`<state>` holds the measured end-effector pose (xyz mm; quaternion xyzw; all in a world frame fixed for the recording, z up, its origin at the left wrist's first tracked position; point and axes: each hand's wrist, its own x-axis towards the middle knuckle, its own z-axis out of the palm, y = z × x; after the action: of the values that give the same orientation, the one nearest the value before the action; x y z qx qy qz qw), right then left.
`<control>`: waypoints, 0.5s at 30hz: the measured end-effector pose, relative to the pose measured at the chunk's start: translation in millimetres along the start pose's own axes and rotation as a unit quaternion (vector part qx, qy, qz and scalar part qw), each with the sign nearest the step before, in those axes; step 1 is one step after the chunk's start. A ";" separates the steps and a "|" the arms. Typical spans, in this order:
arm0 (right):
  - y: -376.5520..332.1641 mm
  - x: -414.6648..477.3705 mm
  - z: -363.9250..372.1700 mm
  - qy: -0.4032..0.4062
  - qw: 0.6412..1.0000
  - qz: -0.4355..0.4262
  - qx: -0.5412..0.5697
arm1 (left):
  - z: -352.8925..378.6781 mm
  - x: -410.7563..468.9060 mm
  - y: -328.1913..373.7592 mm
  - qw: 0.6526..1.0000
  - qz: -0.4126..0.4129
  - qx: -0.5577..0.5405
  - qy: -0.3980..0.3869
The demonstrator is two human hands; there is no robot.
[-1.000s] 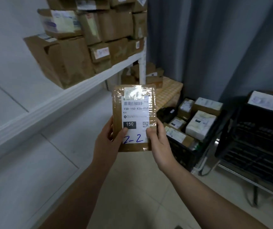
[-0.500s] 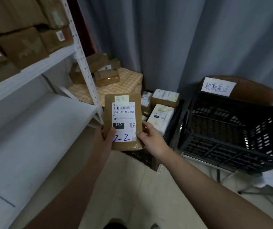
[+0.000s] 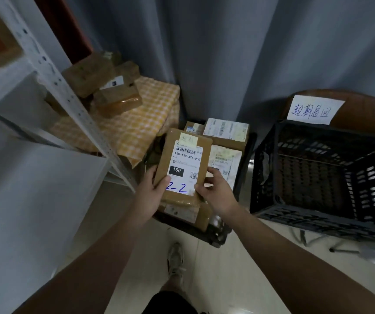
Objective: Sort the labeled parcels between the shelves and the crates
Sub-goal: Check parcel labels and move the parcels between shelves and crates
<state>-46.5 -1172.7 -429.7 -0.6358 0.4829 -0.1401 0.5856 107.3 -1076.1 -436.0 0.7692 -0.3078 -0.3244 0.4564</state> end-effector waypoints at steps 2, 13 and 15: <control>1.6 26.0 10.8 0.021 1.000 0.002 -0.019 | 1.2 35.8 -13.2 1.000 -0.020 0.007 -0.012; 52.4 151.0 38.4 0.031 0.952 -0.020 -0.304 | 37.5 169.1 -90.5 0.992 -0.082 0.011 -0.097; 65.2 167.2 39.7 0.015 0.936 -0.026 -0.350 | 43.7 182.1 -104.0 0.992 -0.080 0.025 -0.099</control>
<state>36.4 -1268.7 -562.7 -0.8107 0.4934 0.0131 0.3149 200.9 -1197.2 -585.8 0.7667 -0.2967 -0.4268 0.3768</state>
